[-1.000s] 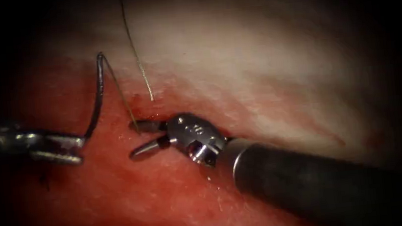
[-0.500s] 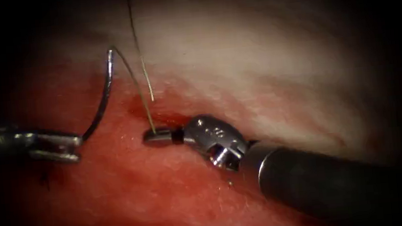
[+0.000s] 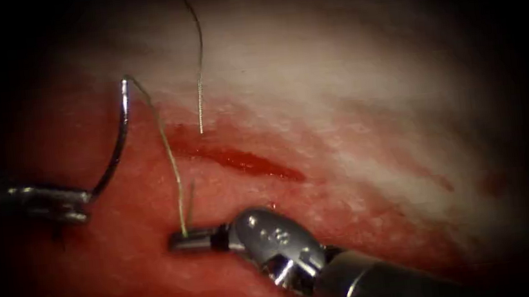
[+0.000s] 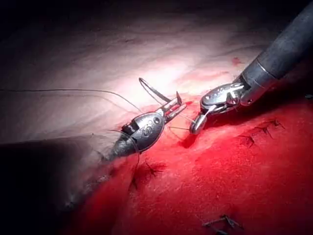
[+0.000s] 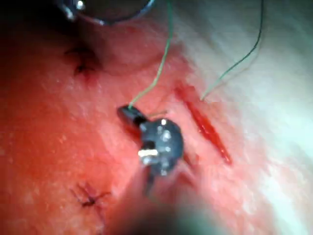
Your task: Wound Closure
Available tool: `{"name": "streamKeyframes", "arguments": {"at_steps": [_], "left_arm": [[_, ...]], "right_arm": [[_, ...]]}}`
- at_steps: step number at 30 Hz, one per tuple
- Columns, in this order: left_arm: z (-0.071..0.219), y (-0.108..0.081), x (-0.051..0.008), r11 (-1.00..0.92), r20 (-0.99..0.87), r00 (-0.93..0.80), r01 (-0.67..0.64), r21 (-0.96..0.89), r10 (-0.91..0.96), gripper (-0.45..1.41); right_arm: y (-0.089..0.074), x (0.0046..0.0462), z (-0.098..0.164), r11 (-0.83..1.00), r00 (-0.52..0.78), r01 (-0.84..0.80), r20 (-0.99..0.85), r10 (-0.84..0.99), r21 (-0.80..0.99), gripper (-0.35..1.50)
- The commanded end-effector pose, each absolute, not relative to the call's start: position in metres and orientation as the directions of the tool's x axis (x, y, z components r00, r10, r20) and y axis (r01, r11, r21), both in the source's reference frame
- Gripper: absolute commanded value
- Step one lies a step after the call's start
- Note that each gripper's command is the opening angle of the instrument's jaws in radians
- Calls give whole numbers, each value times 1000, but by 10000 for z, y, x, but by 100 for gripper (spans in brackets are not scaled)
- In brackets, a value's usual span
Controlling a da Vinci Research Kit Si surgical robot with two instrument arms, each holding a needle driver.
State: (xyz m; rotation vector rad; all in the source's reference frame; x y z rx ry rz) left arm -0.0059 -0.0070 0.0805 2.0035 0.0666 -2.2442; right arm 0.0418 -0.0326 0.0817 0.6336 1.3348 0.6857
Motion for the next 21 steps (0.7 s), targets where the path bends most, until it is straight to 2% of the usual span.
{"name": "streamKeyframes", "arguments": {"at_steps": [1,9,11,14,17,21], "left_arm": [[810,-73,-63,-991,-992,-109,125,57,-71,-45],[806,-76,-55,-991,-991,-116,124,51,-66,-45],[806,-74,-52,-991,-990,-123,121,50,-64,-45],[806,-68,-45,-993,-987,-148,107,46,-62,-45],[808,-62,-34,-994,-985,-161,102,39,-55,-45],[810,-60,-20,-995,-983,-179,96,32,-49,-45]], "right_arm": [[-336,433,804,651,101,-58,-645,758,756,-35],[-330,436,786,651,84,-26,-647,758,759,-35],[-321,433,793,663,72,-27,-660,748,748,20],[-308,426,807,671,55,-29,-669,742,741,81],[-296,420,822,693,57,-40,-691,721,720,111],[-283,415,837,721,61,-61,-719,693,690,123]]}}
